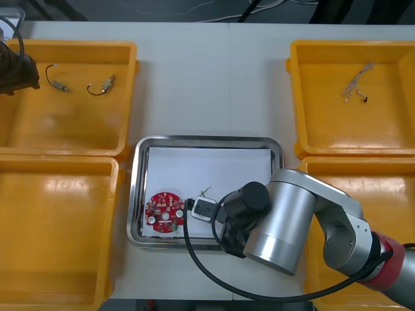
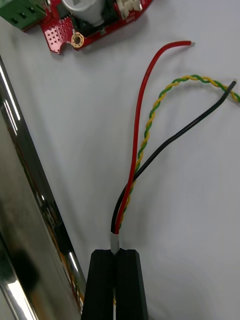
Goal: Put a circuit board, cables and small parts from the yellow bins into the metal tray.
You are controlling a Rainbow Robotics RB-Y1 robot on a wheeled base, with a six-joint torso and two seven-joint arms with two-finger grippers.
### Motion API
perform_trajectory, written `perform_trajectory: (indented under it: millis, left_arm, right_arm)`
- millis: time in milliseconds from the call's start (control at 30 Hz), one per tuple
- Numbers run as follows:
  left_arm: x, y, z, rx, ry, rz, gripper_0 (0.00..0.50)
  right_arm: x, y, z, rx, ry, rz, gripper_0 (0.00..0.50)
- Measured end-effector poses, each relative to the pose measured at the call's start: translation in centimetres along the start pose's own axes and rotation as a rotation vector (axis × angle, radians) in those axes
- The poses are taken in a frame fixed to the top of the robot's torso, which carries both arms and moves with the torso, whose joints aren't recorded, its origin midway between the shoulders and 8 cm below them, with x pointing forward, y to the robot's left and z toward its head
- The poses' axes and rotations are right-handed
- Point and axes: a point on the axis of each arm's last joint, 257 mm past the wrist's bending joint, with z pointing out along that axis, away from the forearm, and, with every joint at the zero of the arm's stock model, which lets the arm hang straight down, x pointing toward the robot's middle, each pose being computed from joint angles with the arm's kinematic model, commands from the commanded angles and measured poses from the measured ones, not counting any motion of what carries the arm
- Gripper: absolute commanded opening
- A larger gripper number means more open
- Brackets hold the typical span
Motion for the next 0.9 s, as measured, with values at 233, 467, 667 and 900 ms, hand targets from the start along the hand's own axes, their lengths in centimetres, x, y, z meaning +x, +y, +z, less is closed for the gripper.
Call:
perform_trajectory:
  millis: [233, 467, 667, 900]
  left_arm:
    - [-1.3, -1.0, 1.9, 0.028, -0.045, -0.049, 0.500]
    - [-1.9, -3.1, 2.7, 0.082, -0.089, -0.078, 0.500]
    - [-3.0, -4.6, 3.0, 0.111, -0.148, -0.087, 0.500]
    - [-4.2, -5.2, 4.4, 0.143, -0.210, -0.251, 0.500]
  right_arm:
    - [-0.2, 0.5, 0.1, -0.007, -0.007, -0.009, 0.319]
    - [-0.2, 0.0, 0.1, 0.012, -0.007, -0.010, 0.463]
    - [-0.7, -0.1, -0.4, 0.020, -0.022, -0.015, 0.465]
    - [-0.2, -1.4, -3.0, 0.041, 0.019, 0.007, 0.500]
